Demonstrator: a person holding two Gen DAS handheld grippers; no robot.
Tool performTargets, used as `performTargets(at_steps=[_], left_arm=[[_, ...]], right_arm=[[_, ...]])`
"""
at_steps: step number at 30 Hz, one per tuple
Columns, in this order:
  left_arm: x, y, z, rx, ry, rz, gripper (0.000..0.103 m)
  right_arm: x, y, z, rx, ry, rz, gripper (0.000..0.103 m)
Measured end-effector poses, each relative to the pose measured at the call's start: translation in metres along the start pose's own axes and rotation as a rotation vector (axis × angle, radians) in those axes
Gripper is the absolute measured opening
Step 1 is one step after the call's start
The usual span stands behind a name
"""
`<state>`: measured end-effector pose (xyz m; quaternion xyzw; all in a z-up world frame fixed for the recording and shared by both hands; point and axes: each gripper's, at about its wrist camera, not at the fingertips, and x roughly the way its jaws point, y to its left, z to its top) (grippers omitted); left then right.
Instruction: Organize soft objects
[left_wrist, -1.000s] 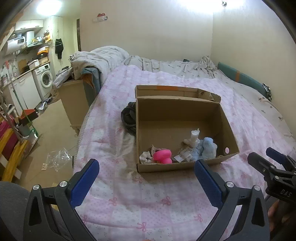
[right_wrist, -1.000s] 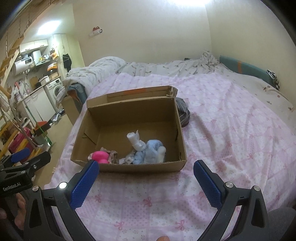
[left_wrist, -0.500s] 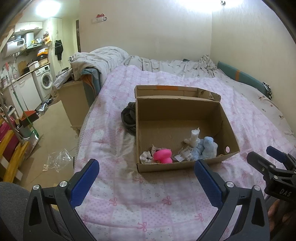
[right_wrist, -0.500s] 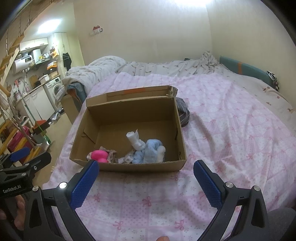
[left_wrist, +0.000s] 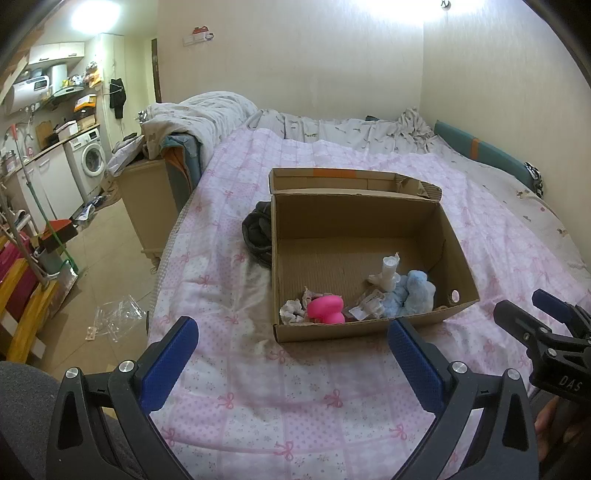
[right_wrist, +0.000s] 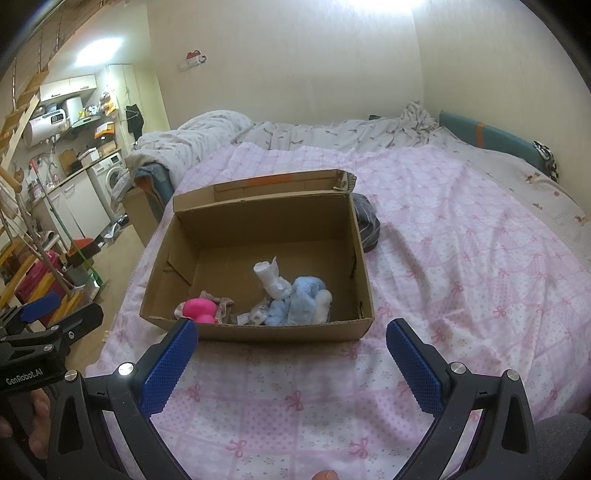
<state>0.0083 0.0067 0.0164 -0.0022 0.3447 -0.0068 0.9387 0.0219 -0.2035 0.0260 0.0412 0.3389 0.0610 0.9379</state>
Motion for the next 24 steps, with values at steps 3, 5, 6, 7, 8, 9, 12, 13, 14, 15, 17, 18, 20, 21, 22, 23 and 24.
performTargets(at_steps=[3,5,6,7,8,9,12,13,14,15,17,18,20,21,22,23,24], left_arm=[[0.0,0.0,0.0,0.001,0.0,-0.001,0.102],[0.0,0.0,0.0001,0.002,0.0,0.0,0.102],[-0.0001,0.0,0.0001,0.002,0.0,0.0,0.102],[-0.0001,0.0,0.0001,0.002,0.0,0.0,0.102],[-0.0001,0.0,0.0001,0.001,0.0,0.0,0.102],[-0.0001,-0.0002,0.0002,0.001,-0.001,0.0,0.102],[0.0001,-0.0004,0.0001,0.001,0.001,0.0,0.102],[0.0,-0.0004,0.0001,0.001,0.001,0.0,0.102],[0.0002,-0.0008,0.0001,0.002,0.003,0.0,0.102],[0.0,-0.0005,0.0002,0.001,0.001,0.0,0.102],[0.0,-0.0005,0.0001,0.001,0.001,0.0,0.102],[0.0,-0.0006,0.0001,0.001,0.001,-0.001,0.102],[0.0004,-0.001,-0.0007,0.001,0.002,-0.004,0.102],[0.0008,-0.0016,-0.001,0.001,0.005,-0.008,0.102],[0.0014,-0.0018,-0.0025,0.001,0.009,-0.012,0.102],[0.0019,-0.0023,-0.0035,0.002,0.013,-0.015,0.102],[0.0026,-0.0024,-0.0049,0.004,0.015,-0.017,0.102]], right_arm=[[0.0004,0.0,0.0004,-0.001,-0.001,-0.001,0.103],[0.0005,-0.0005,0.0001,-0.001,-0.002,-0.001,0.103],[0.0005,-0.0009,-0.0001,0.0,-0.002,-0.001,0.103],[0.0004,-0.0008,0.0,0.001,-0.002,0.0,0.103],[0.0005,-0.0005,0.0004,0.0,-0.002,0.0,0.103],[0.0007,-0.0004,0.0007,-0.002,-0.002,0.0,0.103],[0.0007,-0.0004,0.001,-0.001,-0.003,0.0,0.103],[0.0007,-0.0005,0.001,-0.001,-0.002,0.0,0.103],[0.0006,-0.0008,0.0006,-0.001,-0.002,0.0,0.103],[0.0006,-0.0008,0.0006,-0.001,-0.002,0.0,0.103],[0.0005,-0.0008,0.0006,-0.002,-0.003,0.0,0.103],[0.0006,-0.0006,0.001,-0.002,-0.003,0.0,0.103],[0.0006,-0.0007,0.0008,-0.002,-0.003,0.0,0.103],[0.0006,-0.0005,0.0009,-0.002,-0.003,0.0,0.103],[0.0006,-0.0009,0.0005,-0.002,-0.004,0.0,0.103],[0.0008,-0.0009,0.0004,-0.002,-0.002,0.0,0.103],[0.0006,-0.0005,0.0007,-0.002,-0.002,0.0,0.103]])
